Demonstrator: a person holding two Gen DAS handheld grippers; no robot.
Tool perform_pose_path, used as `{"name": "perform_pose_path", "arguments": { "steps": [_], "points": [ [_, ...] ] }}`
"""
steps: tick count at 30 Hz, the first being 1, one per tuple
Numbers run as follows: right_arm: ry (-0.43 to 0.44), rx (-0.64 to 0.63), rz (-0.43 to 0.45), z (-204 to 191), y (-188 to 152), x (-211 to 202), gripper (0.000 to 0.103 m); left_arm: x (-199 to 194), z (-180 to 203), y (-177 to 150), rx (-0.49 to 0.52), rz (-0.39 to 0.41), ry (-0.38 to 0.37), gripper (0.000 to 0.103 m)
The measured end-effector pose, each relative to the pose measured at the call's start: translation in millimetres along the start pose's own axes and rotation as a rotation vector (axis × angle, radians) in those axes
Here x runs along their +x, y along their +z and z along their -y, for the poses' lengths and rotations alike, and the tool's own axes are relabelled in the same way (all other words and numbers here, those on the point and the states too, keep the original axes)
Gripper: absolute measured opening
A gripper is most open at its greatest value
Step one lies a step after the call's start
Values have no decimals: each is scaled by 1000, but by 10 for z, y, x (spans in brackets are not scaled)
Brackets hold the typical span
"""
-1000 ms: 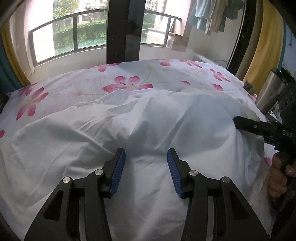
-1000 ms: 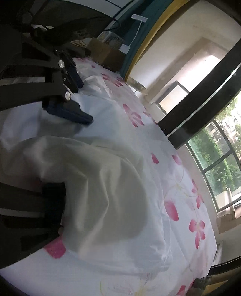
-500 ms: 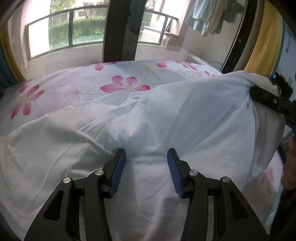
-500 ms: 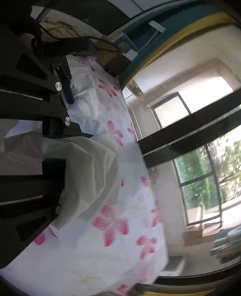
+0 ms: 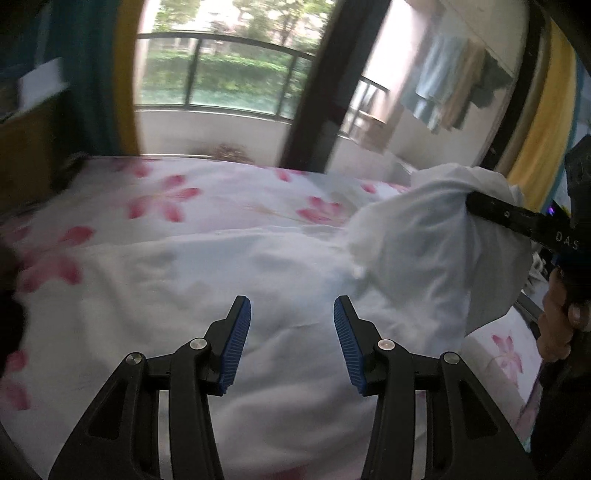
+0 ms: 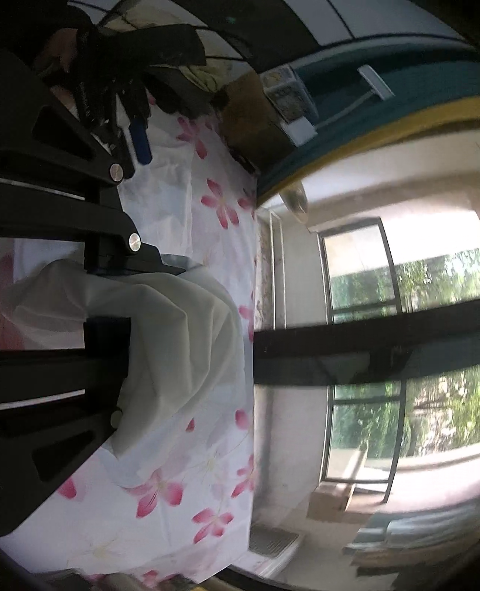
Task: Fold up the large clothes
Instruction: 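Grasp the garment edge with the right gripper and lift it over the fold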
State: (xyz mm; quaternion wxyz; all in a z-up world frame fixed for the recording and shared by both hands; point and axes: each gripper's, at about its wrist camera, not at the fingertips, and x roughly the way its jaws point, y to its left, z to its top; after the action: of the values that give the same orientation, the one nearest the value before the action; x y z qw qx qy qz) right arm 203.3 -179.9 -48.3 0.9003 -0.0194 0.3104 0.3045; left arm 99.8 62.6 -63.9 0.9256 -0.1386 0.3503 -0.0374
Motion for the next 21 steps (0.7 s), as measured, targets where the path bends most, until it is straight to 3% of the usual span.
{"name": "perform_pose_path", "arguments": {
  "steps": [9, 16, 21],
  "points": [
    [74, -119, -103, -752, -64, 472, 15, -423, -680, -145, -94, 53, 102, 49],
    [127, -210, -221, -1298, -241, 833, 19, -575, -930, -233, -116, 56, 135, 49],
    [262, -262, -333, -1645, -393, 1070, 19, -666, -1051, -294, -124, 57, 158, 49]
  ]
}}
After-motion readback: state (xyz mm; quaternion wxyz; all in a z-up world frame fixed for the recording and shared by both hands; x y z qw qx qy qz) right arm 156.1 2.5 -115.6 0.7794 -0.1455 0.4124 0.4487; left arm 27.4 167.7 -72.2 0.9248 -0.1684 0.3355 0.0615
